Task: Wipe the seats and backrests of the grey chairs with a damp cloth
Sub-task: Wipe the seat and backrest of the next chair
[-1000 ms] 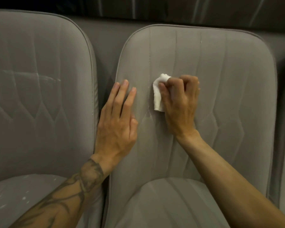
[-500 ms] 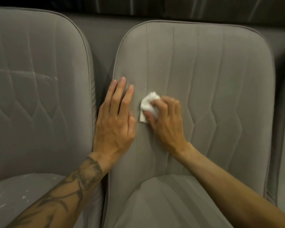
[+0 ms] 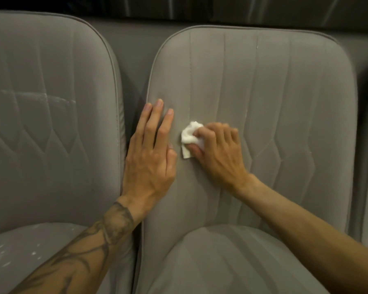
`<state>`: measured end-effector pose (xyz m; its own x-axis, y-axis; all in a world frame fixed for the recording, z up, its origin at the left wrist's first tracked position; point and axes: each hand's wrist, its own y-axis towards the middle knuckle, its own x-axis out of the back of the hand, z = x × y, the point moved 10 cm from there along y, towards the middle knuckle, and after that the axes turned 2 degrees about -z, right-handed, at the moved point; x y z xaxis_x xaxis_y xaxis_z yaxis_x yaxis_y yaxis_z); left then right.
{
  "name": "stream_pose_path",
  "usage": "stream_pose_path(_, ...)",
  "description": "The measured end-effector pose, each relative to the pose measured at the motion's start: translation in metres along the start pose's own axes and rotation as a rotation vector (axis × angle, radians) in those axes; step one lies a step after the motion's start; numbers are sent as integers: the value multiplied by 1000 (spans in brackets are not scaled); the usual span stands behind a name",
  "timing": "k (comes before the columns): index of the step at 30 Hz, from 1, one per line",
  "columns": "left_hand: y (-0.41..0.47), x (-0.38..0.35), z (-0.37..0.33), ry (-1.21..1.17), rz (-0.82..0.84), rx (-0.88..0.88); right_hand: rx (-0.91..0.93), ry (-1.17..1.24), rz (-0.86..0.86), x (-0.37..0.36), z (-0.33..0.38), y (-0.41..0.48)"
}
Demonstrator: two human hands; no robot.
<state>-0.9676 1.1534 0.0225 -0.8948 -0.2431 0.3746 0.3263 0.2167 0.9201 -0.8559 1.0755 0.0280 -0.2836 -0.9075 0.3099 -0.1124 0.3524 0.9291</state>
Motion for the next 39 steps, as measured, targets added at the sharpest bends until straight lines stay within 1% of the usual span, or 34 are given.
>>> stream_pose_path(1,0,0,0,0,1,1,6,-32,-30,4,-9,18)
stream_pose_path(2,0,0,0,2,1,0,-39,-63,-79,7,-23,40)
stream_pose_path(4,0,-1,-1,3,1,0,-202,-105,-206,17,-51,81)
stream_pose_path(5,0,-1,-1,3,1,1,-264,-103,-248,20,-54,87)
stream_pose_path(6,0,-1,-1,-1,2,2,-287,-74,-270,19,-48,81)
stream_pose_path(7,0,0,0,-4,2,4,-276,-32,-257,14,-37,65)
stream_pose_path(10,1,-1,0,-13,17,10,-132,47,-65,-1,3,-3)
stream_pose_path(12,1,0,0,-12,22,18,-14,18,25,-3,6,-11)
stream_pose_path(13,1,1,0,-11,22,21,12,-11,15,-2,-1,2)
stream_pose_path(14,1,1,-1,-9,21,21,-10,-42,-17,0,-14,20)
stream_pose_path(15,1,1,-1,-8,21,21,-70,-75,-83,5,-29,42)
stream_pose_path(17,0,1,0,-9,14,17,-245,-123,-215,14,-51,69)
stream_pose_path(18,0,1,0,-11,11,14,-306,-115,-251,14,-50,67)
stream_pose_path(19,0,1,0,-15,9,13,-321,-76,-259,11,-41,55)
stream_pose_path(21,1,0,1,-30,12,11,-237,31,-166,-4,-10,13)
stream_pose_path(23,1,-1,1,-47,21,15,-95,68,-31,-10,16,-27)
stream_pose_path(24,0,0,0,-49,22,19,-32,57,18,-10,18,-32)
stream_pose_path(26,1,0,0,-44,23,20,32,9,8,-7,4,-9)
stream_pose_path(27,1,0,-1,-39,23,17,-1,-20,-34,-4,-10,12)
stream_pose_path(29,0,0,0,-31,14,16,-167,-79,-171,6,-38,49)
stream_pose_path(30,1,0,0,-32,11,16,-258,-87,-219,10,-44,54)
stream_pose_path(31,1,0,-1,-37,13,15,-311,-64,-238,10,-42,49)
stream_pose_path(32,1,0,-1,-42,13,14,-315,-24,-221,5,-31,36)
stream_pose_path(33,2,0,0,-44,13,13,-278,22,-168,-2,-16,17)
stream_pose_path(35,2,0,0,-48,22,17,-147,59,-40,-7,14,-20)
stream_pose_path(36,2,0,0,-46,25,20,-85,53,8,-7,17,-25)
stream_pose_path(37,1,1,-1,-42,27,22,-42,36,18,-6,13,-16)
stream_pose_path(38,2,1,-1,-36,25,20,-27,9,-12,-3,3,1)
stream_pose_path(39,1,0,-2,-29,23,15,-60,-24,-54,0,-14,23)
